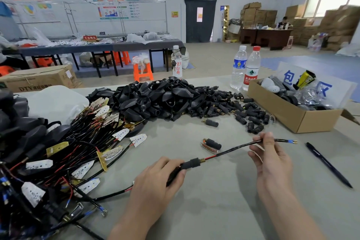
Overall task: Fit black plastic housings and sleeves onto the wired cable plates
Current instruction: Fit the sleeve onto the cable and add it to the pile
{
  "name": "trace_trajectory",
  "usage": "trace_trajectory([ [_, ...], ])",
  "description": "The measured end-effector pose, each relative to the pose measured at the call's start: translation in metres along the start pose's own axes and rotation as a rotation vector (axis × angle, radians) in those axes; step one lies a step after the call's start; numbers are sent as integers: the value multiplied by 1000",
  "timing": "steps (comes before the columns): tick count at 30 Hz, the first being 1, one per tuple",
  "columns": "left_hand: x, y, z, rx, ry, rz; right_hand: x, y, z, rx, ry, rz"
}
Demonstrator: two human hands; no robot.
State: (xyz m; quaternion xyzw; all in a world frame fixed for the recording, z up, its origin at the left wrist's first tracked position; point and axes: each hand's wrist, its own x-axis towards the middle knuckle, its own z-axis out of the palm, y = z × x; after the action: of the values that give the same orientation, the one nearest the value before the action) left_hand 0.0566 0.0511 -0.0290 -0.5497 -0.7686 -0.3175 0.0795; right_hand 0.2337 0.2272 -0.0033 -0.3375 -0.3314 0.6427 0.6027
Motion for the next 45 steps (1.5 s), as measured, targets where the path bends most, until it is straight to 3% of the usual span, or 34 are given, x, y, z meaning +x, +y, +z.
trace_trajectory([
  [3, 0, 0, -1, -22, 35, -3, -4, -2, 1, 62, -69, 107],
  [7, 0, 2, -2, -26, 69, 1, -32, 18, 15, -64, -405, 358],
  [11, 0, 2, 1, -13, 56, 9, -51, 36, 26, -208, -573, 348],
  [26, 3, -2, 4, -63, 31, -68, -46, 30, 27, -333, -428, 189],
  [36, 3, 2, 4, -58, 143, 13, -46, 32, 26, -314, -439, 74],
  [45, 4, 1, 6, -7, 185, 87, -46, 34, 27, -251, -435, 129],
])
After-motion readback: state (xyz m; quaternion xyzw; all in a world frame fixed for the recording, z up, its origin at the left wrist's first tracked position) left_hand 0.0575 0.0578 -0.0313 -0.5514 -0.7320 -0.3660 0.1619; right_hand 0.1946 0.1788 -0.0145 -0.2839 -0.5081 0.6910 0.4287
